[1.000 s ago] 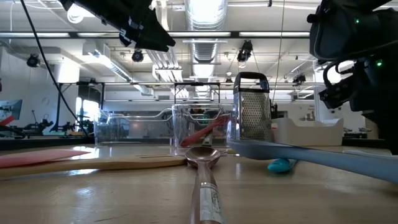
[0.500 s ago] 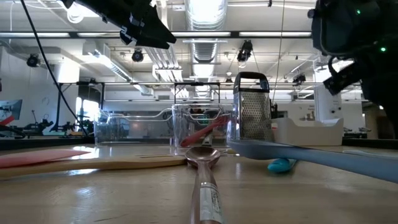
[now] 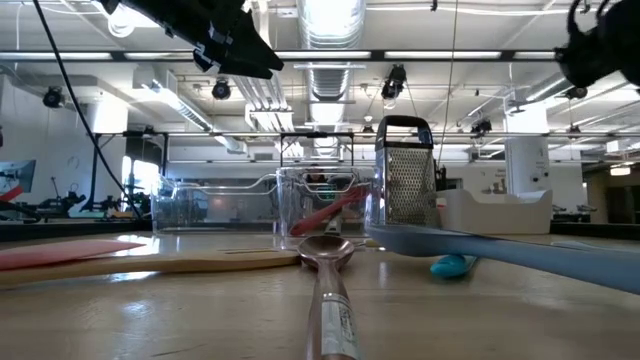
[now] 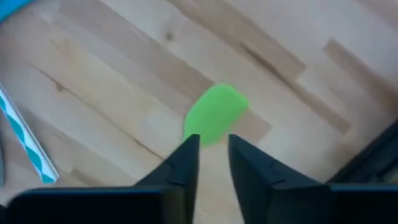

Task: Pick & Place Kitchen Items
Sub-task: Put the green spatula into the white bin

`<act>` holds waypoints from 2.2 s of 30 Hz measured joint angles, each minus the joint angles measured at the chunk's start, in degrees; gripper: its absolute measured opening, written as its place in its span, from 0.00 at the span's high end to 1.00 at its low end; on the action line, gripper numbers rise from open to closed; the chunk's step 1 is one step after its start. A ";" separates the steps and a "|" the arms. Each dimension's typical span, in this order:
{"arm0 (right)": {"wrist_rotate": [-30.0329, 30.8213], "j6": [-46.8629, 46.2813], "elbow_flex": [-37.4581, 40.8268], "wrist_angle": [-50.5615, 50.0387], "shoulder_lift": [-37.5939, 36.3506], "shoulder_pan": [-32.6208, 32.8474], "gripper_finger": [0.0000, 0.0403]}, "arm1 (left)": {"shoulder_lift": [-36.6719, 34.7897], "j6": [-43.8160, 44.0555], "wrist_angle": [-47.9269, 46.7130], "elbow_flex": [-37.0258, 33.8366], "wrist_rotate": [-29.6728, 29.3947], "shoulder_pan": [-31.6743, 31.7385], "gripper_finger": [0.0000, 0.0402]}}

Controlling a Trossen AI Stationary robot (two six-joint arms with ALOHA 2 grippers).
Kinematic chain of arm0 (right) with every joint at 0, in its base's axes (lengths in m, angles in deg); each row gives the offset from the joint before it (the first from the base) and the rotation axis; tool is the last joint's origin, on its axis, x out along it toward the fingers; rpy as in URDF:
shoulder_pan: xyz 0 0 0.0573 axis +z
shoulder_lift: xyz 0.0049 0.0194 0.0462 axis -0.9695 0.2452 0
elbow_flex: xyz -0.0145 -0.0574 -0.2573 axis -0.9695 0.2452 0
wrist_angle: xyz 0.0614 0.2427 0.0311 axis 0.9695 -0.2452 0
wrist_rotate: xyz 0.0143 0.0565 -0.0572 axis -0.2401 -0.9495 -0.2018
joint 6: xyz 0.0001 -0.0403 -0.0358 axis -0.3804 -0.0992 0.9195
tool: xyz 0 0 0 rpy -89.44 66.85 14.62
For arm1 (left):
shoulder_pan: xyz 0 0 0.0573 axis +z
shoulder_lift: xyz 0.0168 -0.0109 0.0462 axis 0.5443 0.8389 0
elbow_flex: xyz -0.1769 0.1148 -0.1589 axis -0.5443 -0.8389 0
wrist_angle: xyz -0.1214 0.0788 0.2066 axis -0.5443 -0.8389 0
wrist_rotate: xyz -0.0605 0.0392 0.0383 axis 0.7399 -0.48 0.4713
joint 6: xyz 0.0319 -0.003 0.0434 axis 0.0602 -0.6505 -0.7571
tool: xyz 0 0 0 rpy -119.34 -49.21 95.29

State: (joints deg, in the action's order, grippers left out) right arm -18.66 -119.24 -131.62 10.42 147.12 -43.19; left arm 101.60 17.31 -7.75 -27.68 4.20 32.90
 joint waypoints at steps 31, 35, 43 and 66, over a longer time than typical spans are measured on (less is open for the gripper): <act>-5.70 1.06 5.31 15.84 20.43 3.84 0.22 | 0.00 0.63 0.45 0.02 0.01 0.09 0.32; -5.97 1.07 7.28 19.36 19.62 3.02 0.25 | 0.00 0.79 0.44 0.02 0.01 0.09 0.32; -6.05 1.35 7.80 19.64 18.73 0.89 0.41 | 0.00 0.96 0.45 0.02 0.02 0.08 0.32; -1.91 0.28 8.16 18.09 13.47 0.20 0.97 | 0.00 1.01 0.43 0.04 0.04 0.07 0.32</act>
State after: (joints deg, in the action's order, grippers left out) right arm -20.57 -118.96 -123.47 28.50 160.59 -42.99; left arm 101.60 18.32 -7.32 -27.64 4.24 32.97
